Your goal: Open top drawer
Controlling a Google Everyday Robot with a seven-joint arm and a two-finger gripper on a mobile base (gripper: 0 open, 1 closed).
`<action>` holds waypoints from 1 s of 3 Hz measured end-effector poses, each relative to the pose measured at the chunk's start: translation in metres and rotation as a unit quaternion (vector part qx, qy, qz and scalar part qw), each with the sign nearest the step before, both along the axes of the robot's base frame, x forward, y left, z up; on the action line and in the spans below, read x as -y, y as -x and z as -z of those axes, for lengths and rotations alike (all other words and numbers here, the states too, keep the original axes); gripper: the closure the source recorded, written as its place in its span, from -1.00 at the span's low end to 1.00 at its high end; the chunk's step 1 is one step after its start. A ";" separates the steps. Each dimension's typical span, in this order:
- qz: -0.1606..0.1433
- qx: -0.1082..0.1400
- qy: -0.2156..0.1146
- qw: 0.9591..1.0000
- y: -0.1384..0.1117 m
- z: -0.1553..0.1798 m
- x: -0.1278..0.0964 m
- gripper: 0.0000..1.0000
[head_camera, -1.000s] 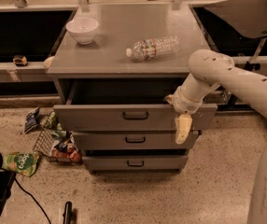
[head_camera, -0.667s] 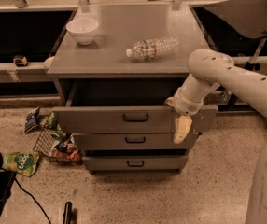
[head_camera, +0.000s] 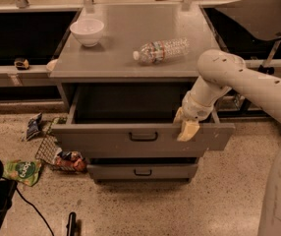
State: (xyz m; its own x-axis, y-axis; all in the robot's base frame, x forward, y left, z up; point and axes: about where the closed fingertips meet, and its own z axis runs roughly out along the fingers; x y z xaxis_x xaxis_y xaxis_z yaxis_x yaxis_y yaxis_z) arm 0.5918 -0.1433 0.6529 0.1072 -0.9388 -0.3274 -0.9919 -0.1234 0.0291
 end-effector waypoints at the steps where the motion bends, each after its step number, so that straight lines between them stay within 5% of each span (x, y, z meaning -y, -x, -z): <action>1: -0.002 -0.011 0.021 1.000 0.016 -0.012 0.001 0.77; 2: -0.002 -0.011 0.021 1.000 0.016 -0.011 0.001 1.00; 3: 0.007 -0.038 0.005 0.999 0.046 -0.015 -0.006 1.00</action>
Offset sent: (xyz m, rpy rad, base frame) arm -0.0636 0.0015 0.0528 -0.1183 0.0505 -0.0128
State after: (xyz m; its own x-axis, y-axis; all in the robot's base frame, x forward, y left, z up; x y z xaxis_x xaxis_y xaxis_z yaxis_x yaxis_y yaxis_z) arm 0.5456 -0.1373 0.6674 0.0703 -0.9430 -0.3253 -0.9884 -0.1098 0.1047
